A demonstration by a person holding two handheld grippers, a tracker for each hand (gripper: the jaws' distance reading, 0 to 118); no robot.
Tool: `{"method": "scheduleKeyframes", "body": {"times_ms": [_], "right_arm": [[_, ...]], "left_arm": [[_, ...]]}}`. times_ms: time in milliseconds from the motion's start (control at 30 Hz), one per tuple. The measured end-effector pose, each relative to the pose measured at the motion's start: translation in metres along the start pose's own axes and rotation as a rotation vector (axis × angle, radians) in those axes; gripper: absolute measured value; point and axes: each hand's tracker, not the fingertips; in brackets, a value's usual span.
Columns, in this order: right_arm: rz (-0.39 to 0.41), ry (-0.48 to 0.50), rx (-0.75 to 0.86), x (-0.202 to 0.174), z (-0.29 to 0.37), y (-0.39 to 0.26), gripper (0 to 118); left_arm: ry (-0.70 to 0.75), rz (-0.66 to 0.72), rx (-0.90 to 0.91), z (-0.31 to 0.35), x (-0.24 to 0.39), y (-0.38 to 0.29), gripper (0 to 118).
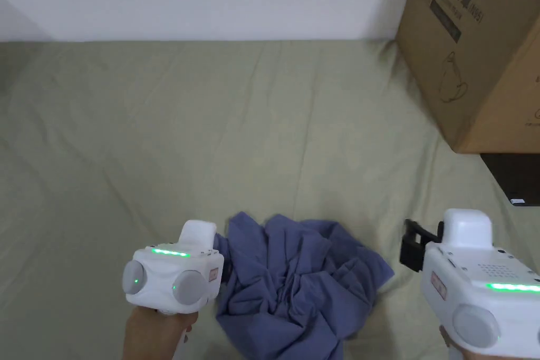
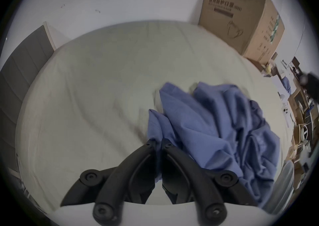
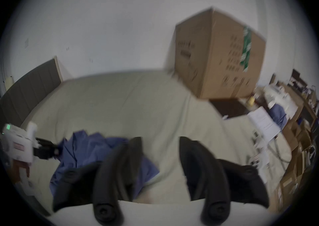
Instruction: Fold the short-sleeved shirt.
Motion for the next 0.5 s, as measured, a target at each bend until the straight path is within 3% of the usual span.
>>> {"method": "scheduleKeyframes", "body": {"times_ms": [133, 267, 300, 333, 400, 433, 500], "right_arm": [[-0.036, 0.027, -0.175, -0.002, -0.055, -0.02, 101], [-0.035, 0.026, -0.302, -0.009, -0.094, -0.038, 103], [-0.026, 0.025, -0.332, -0.01, -0.102, -0.045, 100], [-0.03, 0.024, -0.339, -0.012, -0.108, -0.049, 88], [-0.028, 0.027, -0.396, -0.015, -0.116, -0.055, 53], [-0.029, 0.025, -0.373, -0.02, -0.109, -0.056, 48], [-0.023, 0.021, -0.341, -0.022, -0.098, -0.052, 7]], "left_arm": [[-0.036, 0.009, 0.059, 0.025, -0.004, 0.003, 4], [-0.052, 0.006, 0.068, 0.03, -0.009, 0.004, 4], [-0.057, 0.008, 0.068, 0.03, -0.01, 0.004, 4], [-0.057, 0.016, 0.065, 0.03, -0.011, 0.003, 4], [-0.067, 0.033, 0.06, 0.029, -0.015, 0.0, 4], [-0.067, 0.039, 0.056, 0.03, -0.017, -0.001, 4], [-0.073, 0.051, 0.056, 0.032, -0.021, -0.004, 4]]}}
